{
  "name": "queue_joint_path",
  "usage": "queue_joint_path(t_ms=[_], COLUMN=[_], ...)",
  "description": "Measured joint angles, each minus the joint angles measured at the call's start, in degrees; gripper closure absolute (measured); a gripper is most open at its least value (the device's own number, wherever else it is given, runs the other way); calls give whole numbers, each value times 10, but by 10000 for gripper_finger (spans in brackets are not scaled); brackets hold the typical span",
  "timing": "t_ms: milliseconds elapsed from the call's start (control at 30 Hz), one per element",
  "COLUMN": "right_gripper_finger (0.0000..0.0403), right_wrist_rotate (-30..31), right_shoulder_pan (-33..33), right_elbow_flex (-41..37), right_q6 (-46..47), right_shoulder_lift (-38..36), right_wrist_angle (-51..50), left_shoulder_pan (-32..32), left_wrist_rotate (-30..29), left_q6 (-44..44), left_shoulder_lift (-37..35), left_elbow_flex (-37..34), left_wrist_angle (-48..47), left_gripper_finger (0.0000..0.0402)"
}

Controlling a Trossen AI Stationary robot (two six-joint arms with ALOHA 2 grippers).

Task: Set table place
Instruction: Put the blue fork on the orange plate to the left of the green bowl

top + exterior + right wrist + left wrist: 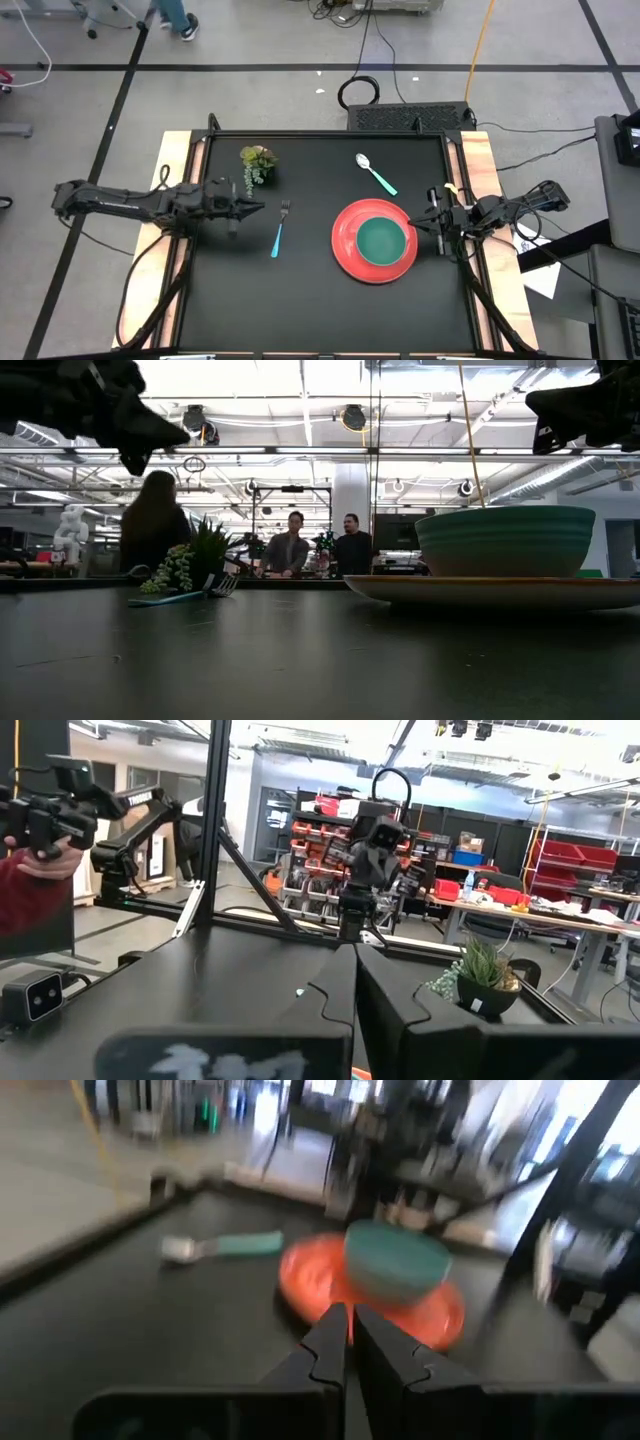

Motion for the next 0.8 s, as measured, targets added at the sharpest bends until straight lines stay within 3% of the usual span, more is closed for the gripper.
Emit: queue_joint_path(t_ms=[267,633,800], right_gripper_finger=[403,403,403], right_wrist_rotate=[0,0,0], right_shoulder_pan=[0,0,0], right_elbow_flex=[0,0,0], right_q6=[3,3,2], right_shoulder_lift=[0,0,0], right_wrist_angle=[-1,-14,-15], left_shoulder_pan=[0,0,18], left_wrist_rotate=[-9,21,76], left_q6=[3,-5,28], left_shoulder_lift=[121,243,295], left_elbow_flex=[102,225,282], left_wrist_angle=[-99,-208,-279], left_gripper_finger=[378,378,378])
